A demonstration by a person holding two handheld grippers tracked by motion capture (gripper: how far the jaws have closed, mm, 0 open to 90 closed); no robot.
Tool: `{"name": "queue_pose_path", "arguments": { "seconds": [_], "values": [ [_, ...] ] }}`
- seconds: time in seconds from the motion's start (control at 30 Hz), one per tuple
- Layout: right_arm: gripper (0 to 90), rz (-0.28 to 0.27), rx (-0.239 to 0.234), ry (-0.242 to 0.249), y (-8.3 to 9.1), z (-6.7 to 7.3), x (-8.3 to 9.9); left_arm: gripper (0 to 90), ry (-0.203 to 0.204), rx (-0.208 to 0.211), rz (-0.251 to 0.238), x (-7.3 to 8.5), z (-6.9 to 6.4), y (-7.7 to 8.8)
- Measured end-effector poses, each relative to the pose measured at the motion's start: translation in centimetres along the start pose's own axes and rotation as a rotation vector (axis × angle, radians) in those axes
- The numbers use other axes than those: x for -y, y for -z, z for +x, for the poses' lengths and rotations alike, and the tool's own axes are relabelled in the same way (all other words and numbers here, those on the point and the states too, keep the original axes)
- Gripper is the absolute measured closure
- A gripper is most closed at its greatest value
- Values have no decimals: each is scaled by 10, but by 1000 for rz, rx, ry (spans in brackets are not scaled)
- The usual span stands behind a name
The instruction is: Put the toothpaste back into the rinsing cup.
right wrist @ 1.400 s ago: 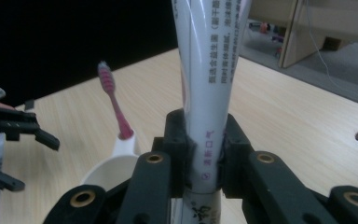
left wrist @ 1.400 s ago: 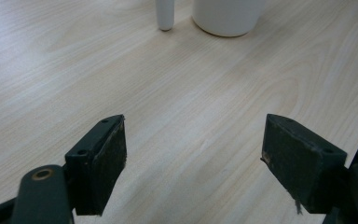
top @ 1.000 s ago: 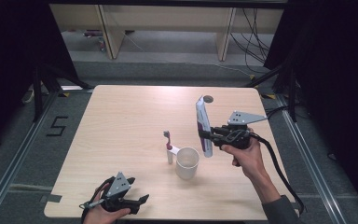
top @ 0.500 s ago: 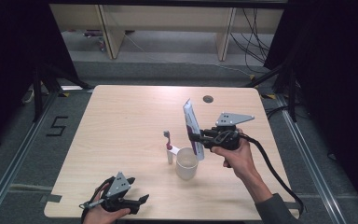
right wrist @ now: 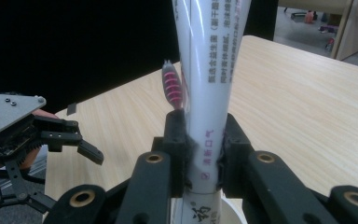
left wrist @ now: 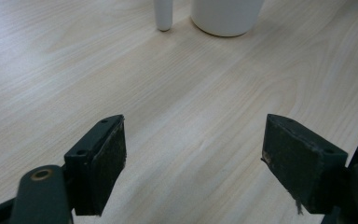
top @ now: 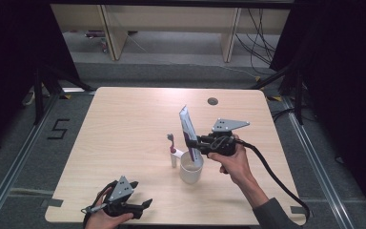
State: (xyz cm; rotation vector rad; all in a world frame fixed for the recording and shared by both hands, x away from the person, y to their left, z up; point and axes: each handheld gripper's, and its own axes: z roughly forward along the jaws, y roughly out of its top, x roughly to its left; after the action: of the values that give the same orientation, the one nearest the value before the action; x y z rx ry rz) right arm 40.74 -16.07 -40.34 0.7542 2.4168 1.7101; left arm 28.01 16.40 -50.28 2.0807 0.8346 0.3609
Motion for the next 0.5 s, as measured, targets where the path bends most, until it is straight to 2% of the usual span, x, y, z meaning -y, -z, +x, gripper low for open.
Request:
{"name": "queue_pose_path", "arguments": {
  "seconds": [0.07, 0.1, 0.23, 0.27, 0.3, 0.37, 0.4, 0.43, 0.47, 0.5],
  "values": [
    [768, 6, 3, -3, -2, 0, 2, 212, 1, -2, 2, 0, 0, 0],
    [767, -5, 18, 12, -4, 0, 3, 212, 0, -1, -1, 0, 0, 0],
    [767, 13, 3, 5, -9, 0, 6, 212, -1, -2, 3, 0, 0, 0],
    [767, 21, 23, 21, -9, -1, 7, 212, -1, -2, 3, 0, 0, 0],
    [767, 22, 10, 0, -11, 0, 9, 212, 0, -6, 1, 0, 0, 0],
    [767, 28, 1, -7, -13, 1, 10, 212, -2, 0, -2, 0, 0, 0],
    [767, 35, 23, 16, -14, 1, 12, 212, -1, -1, 0, 0, 0, 0],
    [767, 36, 11, 18, -15, 1, 13, 212, 0, 1, 0, 0, 0, 0],
    [766, 48, 7, -4, -16, 2, 14, 212, 0, 1, 0, 0, 0, 0],
    [767, 45, 7, 5, -17, 1, 15, 212, 6, 4, -13, 0, -1, -1]
  ]
}}
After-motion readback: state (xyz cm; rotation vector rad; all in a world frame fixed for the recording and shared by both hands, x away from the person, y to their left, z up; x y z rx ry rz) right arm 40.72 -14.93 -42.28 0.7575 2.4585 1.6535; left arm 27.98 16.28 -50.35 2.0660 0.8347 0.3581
